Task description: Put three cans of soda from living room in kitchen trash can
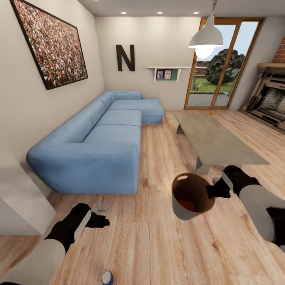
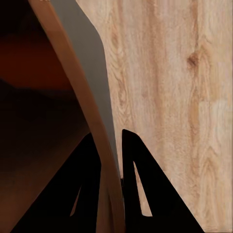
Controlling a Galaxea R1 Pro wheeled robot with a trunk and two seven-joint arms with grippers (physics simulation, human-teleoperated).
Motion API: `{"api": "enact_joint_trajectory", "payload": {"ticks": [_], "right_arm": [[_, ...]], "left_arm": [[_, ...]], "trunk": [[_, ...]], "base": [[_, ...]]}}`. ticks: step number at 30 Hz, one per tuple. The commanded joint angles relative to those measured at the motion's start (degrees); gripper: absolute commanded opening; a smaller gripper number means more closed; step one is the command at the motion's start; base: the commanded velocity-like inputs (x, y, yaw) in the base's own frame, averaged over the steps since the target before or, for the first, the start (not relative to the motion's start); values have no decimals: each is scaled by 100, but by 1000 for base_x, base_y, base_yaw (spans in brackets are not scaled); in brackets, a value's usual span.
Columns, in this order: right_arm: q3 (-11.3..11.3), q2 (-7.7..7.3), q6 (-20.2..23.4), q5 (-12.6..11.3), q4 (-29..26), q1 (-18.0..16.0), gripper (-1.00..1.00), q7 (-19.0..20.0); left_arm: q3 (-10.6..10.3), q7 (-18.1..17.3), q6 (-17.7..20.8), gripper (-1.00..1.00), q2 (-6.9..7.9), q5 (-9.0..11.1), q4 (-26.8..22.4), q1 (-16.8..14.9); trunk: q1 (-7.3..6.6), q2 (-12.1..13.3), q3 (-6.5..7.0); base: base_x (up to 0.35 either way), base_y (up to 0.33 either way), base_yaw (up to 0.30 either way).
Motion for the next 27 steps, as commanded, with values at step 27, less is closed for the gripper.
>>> {"api": "enact_joint_trajectory", "payload": {"ticks": [27], "right_arm": [[-77,72,26,-252,399,-221,-100,-206]], "left_arm": [[-37,86,-47,100,-353,-5,704,0]], "trunk": [[593,-1085,-728]], "base": [[0,0,8]]}}
